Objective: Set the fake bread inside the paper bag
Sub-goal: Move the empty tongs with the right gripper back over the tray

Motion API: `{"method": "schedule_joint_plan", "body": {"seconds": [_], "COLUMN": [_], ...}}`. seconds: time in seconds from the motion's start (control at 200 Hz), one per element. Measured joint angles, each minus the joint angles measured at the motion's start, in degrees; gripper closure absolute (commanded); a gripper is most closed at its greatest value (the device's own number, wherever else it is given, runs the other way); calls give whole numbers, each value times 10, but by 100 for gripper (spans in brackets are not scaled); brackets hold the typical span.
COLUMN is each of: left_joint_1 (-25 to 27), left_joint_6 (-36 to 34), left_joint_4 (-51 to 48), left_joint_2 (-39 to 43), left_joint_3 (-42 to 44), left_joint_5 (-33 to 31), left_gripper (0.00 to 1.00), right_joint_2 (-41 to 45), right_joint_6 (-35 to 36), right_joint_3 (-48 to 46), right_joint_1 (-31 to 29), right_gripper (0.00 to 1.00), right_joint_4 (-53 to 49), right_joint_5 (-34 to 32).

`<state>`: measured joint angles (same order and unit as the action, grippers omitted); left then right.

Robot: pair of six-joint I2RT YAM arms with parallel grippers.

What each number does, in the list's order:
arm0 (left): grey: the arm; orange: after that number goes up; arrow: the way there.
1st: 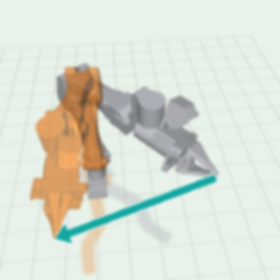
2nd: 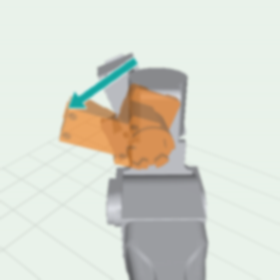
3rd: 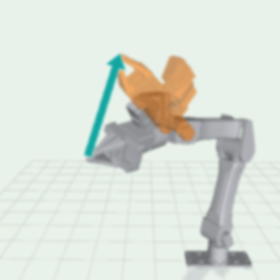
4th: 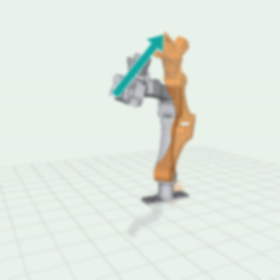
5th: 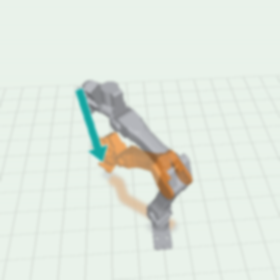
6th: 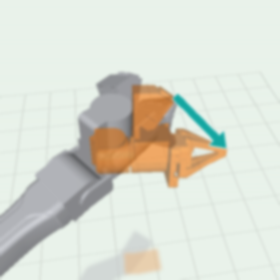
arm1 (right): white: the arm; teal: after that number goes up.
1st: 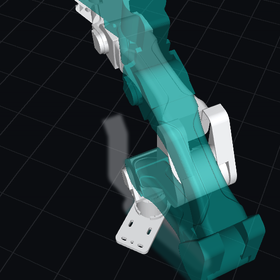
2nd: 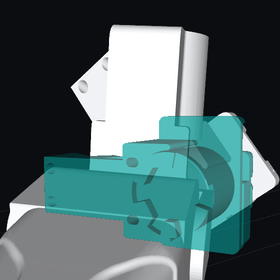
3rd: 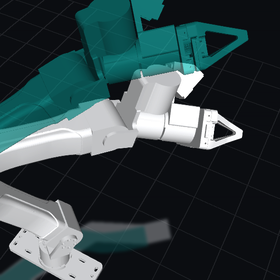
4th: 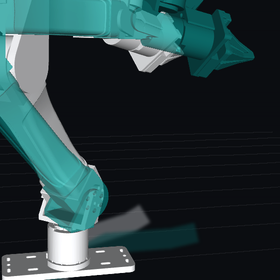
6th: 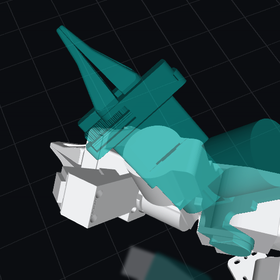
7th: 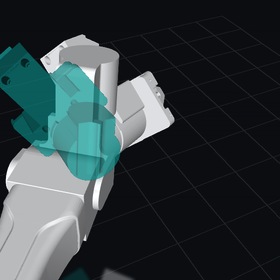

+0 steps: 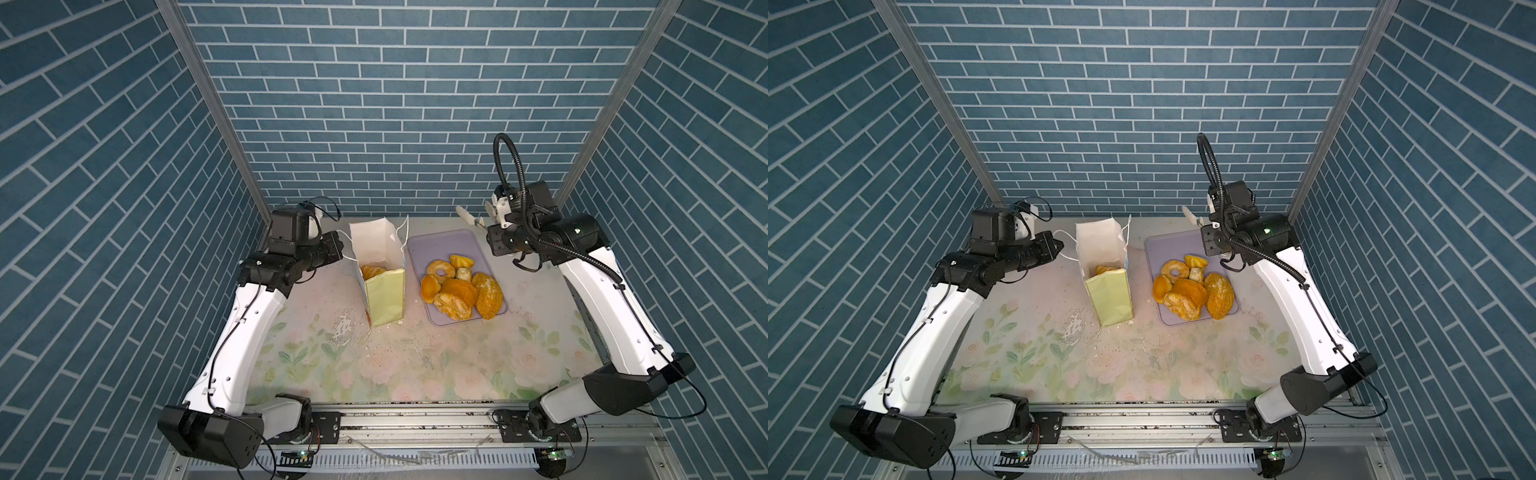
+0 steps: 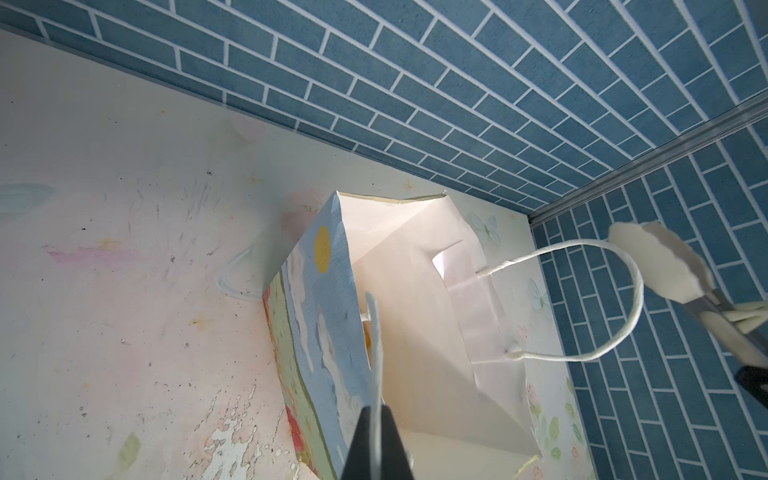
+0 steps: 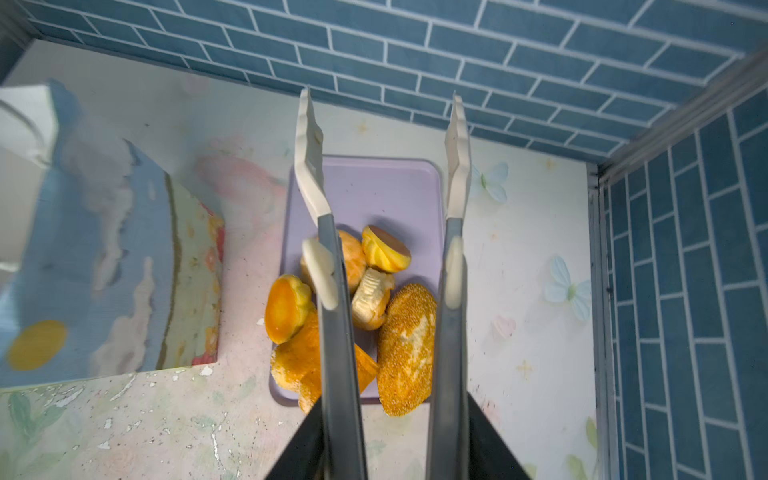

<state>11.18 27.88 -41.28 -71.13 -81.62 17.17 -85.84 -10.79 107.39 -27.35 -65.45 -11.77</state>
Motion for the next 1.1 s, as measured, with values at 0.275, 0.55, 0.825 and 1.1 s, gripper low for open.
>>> {"method": "schedule_joint_plan", "body": {"seconds": [0.275, 0.55, 0.825, 1.1], "left_joint_1": [0, 0, 0, 0], "left_joint_6": [0, 0, 0, 0], "left_joint_4": [0, 0, 0, 0], "left_joint_2": [0, 0, 0, 0], "left_joint_3": [0, 0, 0, 0], "left_joint_5": [-2, -2, -2, -3], "left_gripper": [100, 100, 100, 100], "right_joint_2": [0, -9, -50, -132], "right_joint_6": [-30, -26, -24, -20], "right_joint_3": [-120, -129, -122, -86], "right_joint_1": [64, 60, 60, 66], "right_gripper": [54, 53, 51, 50], "right_joint_4": [7, 1, -2, 25], "right_joint_5": [53, 122, 109, 105]}}
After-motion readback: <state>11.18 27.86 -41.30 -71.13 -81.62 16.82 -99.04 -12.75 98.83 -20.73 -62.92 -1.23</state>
